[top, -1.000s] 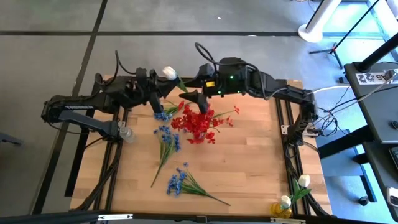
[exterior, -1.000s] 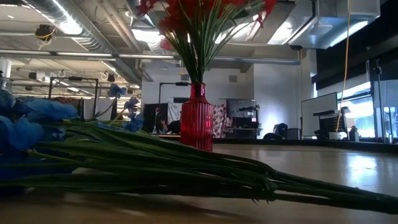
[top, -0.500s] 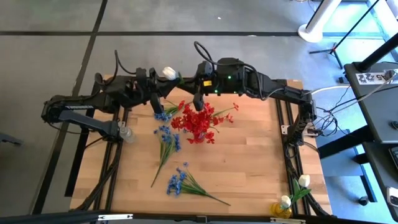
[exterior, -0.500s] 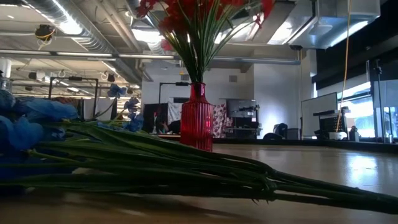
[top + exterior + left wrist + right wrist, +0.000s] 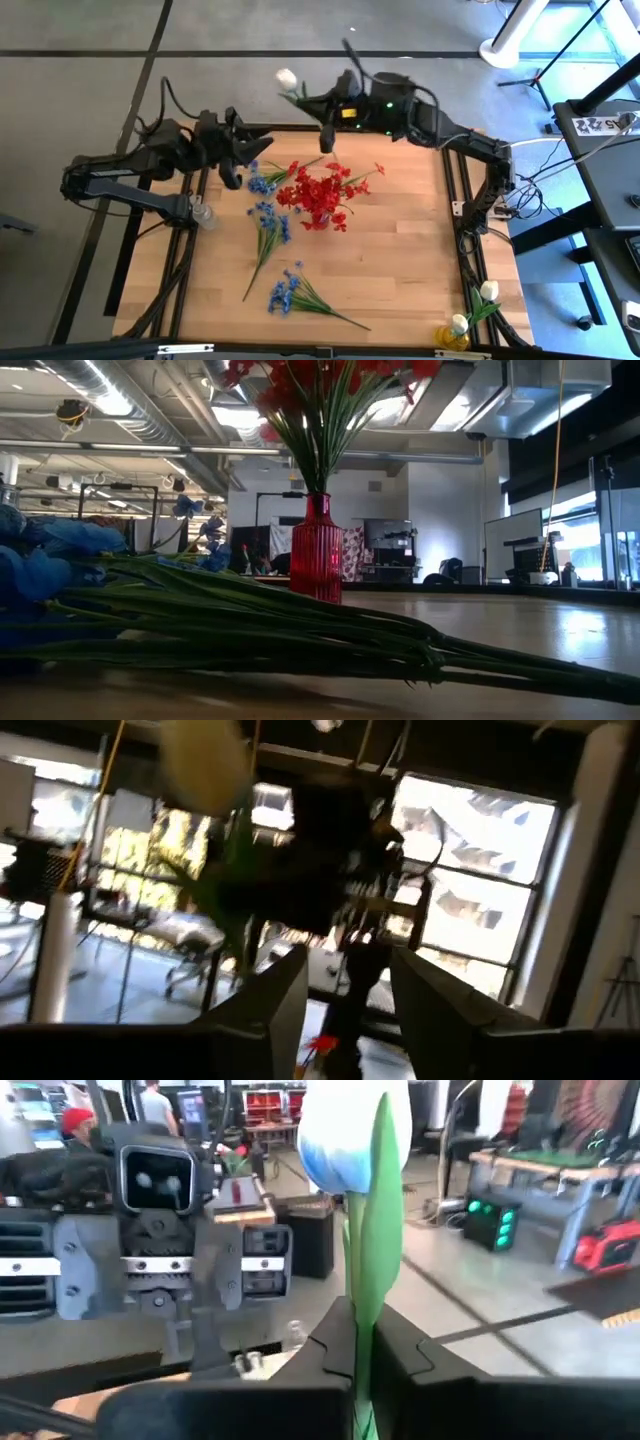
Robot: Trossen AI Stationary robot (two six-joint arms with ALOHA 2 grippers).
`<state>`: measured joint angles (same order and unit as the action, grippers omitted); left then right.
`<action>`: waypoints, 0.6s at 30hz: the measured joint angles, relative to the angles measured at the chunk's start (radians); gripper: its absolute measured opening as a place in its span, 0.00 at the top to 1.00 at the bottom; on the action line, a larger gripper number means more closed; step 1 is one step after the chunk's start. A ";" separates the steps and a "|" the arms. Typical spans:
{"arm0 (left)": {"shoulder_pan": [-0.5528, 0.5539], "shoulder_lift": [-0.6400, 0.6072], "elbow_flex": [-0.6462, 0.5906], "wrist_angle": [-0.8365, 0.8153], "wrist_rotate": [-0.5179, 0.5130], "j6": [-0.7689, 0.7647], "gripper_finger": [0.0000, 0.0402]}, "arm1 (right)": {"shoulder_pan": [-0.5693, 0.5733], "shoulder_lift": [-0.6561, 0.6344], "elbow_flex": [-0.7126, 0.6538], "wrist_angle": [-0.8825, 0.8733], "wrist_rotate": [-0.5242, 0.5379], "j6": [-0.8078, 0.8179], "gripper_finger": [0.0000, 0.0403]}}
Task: Sort flowers into vase by color
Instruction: Put the white flower into the yellow vase
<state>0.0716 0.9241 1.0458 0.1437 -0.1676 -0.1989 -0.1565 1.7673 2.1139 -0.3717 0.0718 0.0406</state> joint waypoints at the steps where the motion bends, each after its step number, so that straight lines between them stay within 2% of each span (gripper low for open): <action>1: 0.000 -0.009 -0.001 -0.016 -0.004 0.000 0.63 | -0.006 -0.008 0.000 0.011 0.002 -0.020 0.98; 7: -0.033 -0.094 0.000 -0.098 0.008 -0.008 0.60 | -0.028 -0.090 0.000 0.088 -0.023 -0.095 0.98; 10: -0.040 -0.122 0.000 -0.108 0.003 -0.008 0.61 | -0.021 -0.143 0.000 0.090 -0.088 -0.111 0.99; 16: -0.040 -0.170 -0.001 -0.097 0.002 -0.009 0.61 | 0.120 -0.201 0.000 0.059 -0.164 -0.093 0.99; 18: -0.040 -0.181 -0.001 -0.087 0.004 -0.072 0.61 | 0.186 -0.209 0.000 0.039 -0.167 -0.093 0.99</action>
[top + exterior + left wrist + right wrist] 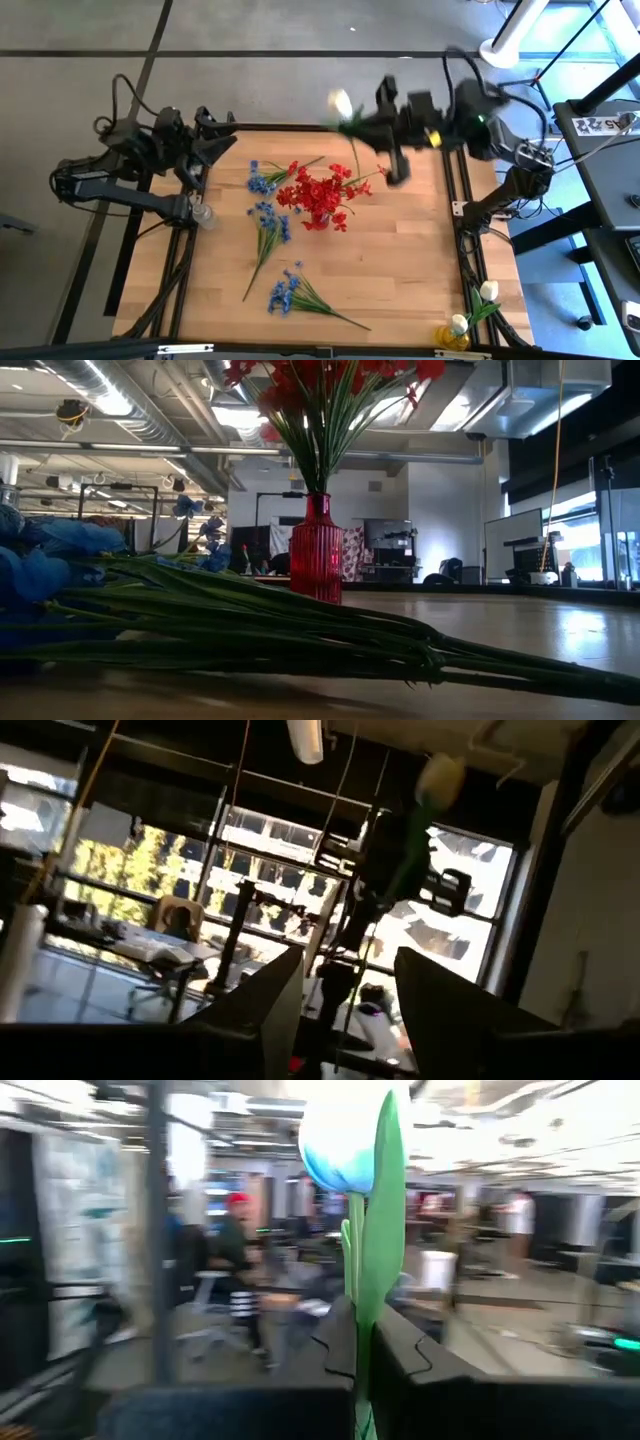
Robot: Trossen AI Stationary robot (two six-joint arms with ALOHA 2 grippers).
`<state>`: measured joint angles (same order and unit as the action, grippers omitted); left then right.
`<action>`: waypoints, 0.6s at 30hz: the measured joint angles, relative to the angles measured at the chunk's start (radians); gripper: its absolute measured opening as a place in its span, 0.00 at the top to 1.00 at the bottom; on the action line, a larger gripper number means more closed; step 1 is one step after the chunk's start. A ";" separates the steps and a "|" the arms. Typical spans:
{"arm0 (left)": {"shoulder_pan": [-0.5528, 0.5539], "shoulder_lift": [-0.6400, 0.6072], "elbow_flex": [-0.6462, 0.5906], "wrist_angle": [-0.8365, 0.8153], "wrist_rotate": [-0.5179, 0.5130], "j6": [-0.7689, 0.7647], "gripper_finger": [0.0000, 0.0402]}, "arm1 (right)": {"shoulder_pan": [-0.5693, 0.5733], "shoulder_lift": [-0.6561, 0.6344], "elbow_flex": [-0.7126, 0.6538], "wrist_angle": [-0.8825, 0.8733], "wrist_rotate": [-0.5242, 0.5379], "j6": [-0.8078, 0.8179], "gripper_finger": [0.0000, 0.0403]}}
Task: Sort flowers into vase by color
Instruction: Put the white flower into the yellow vase
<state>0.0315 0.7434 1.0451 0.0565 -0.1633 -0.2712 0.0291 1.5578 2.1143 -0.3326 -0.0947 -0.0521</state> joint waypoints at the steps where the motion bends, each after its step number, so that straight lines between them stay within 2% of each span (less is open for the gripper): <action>1: 0.000 -0.004 0.000 0.001 0.007 -0.030 0.61 | 0.036 -0.001 0.000 -0.008 -0.001 0.000 0.99; 3: 0.001 -0.007 0.000 0.000 0.079 -0.014 0.61 | 0.107 -0.007 0.000 -0.054 -0.003 0.000 0.99; 7: -0.017 0.022 0.000 0.035 0.346 0.073 0.61 | 0.255 -0.016 -0.001 -0.157 -0.004 0.001 0.99; 9: -0.046 0.056 0.000 0.049 0.410 0.092 0.61 | 0.333 -0.019 -0.001 -0.197 -0.004 -0.001 0.99; 13: -0.144 0.150 0.000 0.077 0.397 0.139 0.61 | 0.491 -0.025 -0.011 -0.301 -0.003 -0.004 0.99; 18: -0.275 0.261 -0.001 0.108 0.247 0.159 0.61 | 0.700 -0.050 -0.110 -0.318 0.087 0.043 0.99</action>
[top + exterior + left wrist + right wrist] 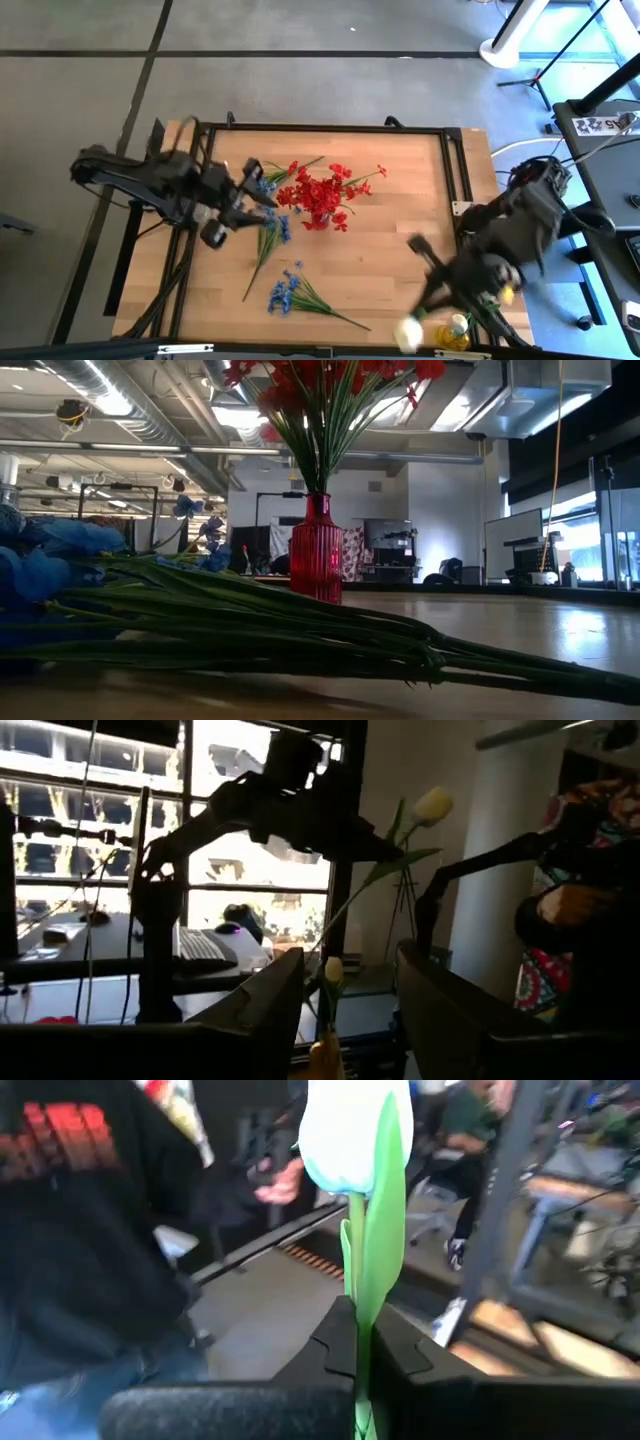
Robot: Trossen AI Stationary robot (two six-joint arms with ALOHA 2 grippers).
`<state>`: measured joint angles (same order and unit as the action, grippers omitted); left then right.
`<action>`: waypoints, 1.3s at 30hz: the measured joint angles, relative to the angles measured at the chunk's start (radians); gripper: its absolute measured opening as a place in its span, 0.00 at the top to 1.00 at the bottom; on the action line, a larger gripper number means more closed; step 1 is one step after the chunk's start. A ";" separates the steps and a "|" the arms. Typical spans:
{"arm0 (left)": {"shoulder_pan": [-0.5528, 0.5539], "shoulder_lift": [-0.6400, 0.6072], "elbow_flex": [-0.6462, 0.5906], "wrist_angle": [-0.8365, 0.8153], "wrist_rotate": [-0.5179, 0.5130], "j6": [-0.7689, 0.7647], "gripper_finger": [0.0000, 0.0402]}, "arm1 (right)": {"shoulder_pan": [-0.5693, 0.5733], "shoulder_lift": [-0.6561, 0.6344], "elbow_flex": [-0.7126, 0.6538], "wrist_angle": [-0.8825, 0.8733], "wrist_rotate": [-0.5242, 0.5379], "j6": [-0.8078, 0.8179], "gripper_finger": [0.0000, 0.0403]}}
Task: Sort flowers into vase by color
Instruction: Put the white flower into the yellow vase
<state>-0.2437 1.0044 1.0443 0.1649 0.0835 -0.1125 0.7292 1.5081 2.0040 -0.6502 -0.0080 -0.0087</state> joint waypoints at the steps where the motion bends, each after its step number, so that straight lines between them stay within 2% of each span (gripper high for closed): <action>1: -0.023 0.016 0.000 0.006 -0.020 0.005 0.61 | 0.039 -0.008 -0.030 0.008 0.028 0.007 0.99; 4: -0.080 0.049 0.000 0.016 -0.044 -0.004 0.61 | 0.151 -0.043 -0.152 0.089 0.132 0.039 0.99; 7: -0.120 0.065 0.000 0.019 -0.048 -0.022 0.61 | 0.240 -0.093 -0.296 0.243 0.199 0.047 0.99; 12: -0.173 0.069 0.000 0.019 -0.053 -0.043 0.61 | 0.323 -0.182 -0.503 0.458 0.324 0.050 0.99; 15: -0.193 0.069 0.000 0.018 -0.080 -0.044 0.61 | 0.345 -0.223 -0.613 0.602 0.356 0.045 0.99; 19: -0.201 0.069 0.000 0.017 -0.121 -0.075 0.61 | 0.347 -0.268 -0.721 0.761 0.356 0.029 0.99; 22: -0.201 0.069 0.000 0.007 -0.151 -0.096 0.61 | 0.347 -0.291 -0.782 0.823 0.316 0.029 0.99; 31: -0.196 0.069 0.000 0.006 -0.172 -0.112 0.61 | 0.346 -0.294 -0.859 0.980 0.040 0.049 0.99; 36: -0.198 0.069 0.000 -0.004 -0.172 -0.148 0.61 | 0.347 -0.294 -0.864 0.934 0.034 0.074 0.99; 39: -0.205 0.069 0.000 -0.012 -0.172 -0.151 0.61 | 0.396 -0.293 -0.864 0.908 0.075 0.081 0.99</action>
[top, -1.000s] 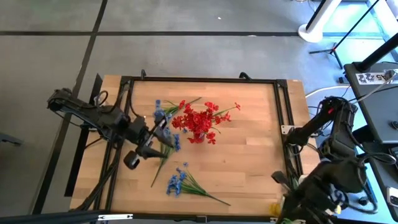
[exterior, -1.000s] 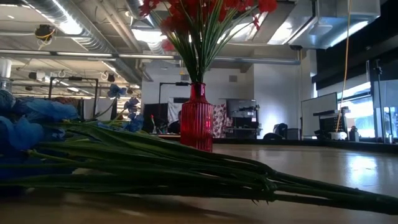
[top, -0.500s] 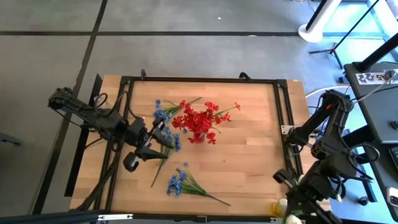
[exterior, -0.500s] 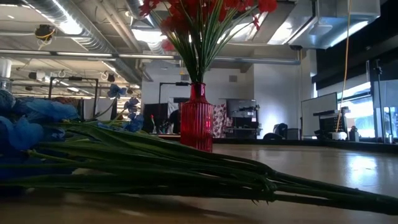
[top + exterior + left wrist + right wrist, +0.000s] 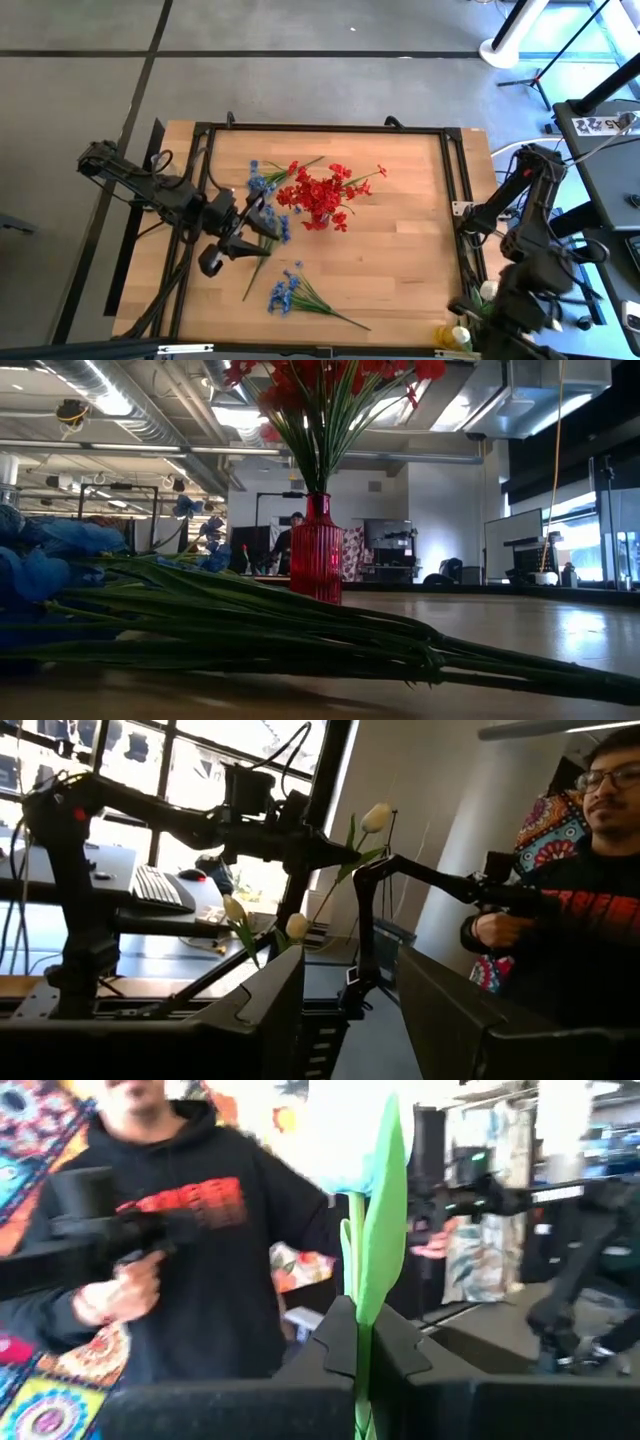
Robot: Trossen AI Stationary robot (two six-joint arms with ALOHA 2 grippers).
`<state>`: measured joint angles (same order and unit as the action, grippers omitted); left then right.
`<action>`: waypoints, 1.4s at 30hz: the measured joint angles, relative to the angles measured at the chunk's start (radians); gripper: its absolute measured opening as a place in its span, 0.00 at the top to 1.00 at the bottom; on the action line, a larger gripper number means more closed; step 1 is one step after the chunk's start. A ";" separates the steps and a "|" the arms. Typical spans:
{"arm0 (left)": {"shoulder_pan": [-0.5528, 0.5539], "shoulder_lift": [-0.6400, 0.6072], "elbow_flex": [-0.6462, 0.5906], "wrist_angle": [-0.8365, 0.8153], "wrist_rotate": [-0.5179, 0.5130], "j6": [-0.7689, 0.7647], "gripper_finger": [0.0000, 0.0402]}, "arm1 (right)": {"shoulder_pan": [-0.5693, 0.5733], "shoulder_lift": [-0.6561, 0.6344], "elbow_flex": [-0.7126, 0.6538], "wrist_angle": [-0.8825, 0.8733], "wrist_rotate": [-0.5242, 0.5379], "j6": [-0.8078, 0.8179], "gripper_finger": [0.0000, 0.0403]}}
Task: Sort flowers into vase by color
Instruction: Put the white flower into the yellow vase
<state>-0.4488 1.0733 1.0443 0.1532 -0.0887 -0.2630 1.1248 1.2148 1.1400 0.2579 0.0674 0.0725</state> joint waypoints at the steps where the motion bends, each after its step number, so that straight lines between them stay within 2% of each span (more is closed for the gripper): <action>1: 0.000 0.000 0.000 0.000 0.000 -0.001 0.61 | 0.017 0.001 -0.001 -0.006 0.012 -0.003 0.99; 5: 0.000 0.000 0.000 -0.007 0.000 -0.026 0.61 | 0.062 0.004 -0.064 0.021 0.075 0.005 0.99; 10: 0.000 0.000 0.000 -0.007 -0.002 -0.052 0.61 | 0.068 0.001 -0.189 0.179 0.168 0.029 0.99; 14: 0.000 0.000 0.000 -0.008 -0.016 -0.075 0.61 | 0.069 -0.008 -0.286 0.286 0.152 0.027 0.99; 17: 0.000 0.000 0.000 -0.010 -0.037 -0.079 0.61 | 0.069 -0.023 -0.328 0.300 0.147 0.026 0.99; 26: 0.001 0.000 0.000 -0.013 -0.058 -0.102 0.61 | 0.081 -0.086 -0.338 0.276 0.148 -0.050 0.99; 42: 0.001 0.000 0.000 -0.021 -0.083 -0.123 0.61 | 0.080 -0.137 -0.338 0.209 0.097 -0.026 0.99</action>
<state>-0.4473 1.0733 1.0443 0.1321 -0.1721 -0.3863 1.2049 1.0773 0.8021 0.4671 0.1641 0.0466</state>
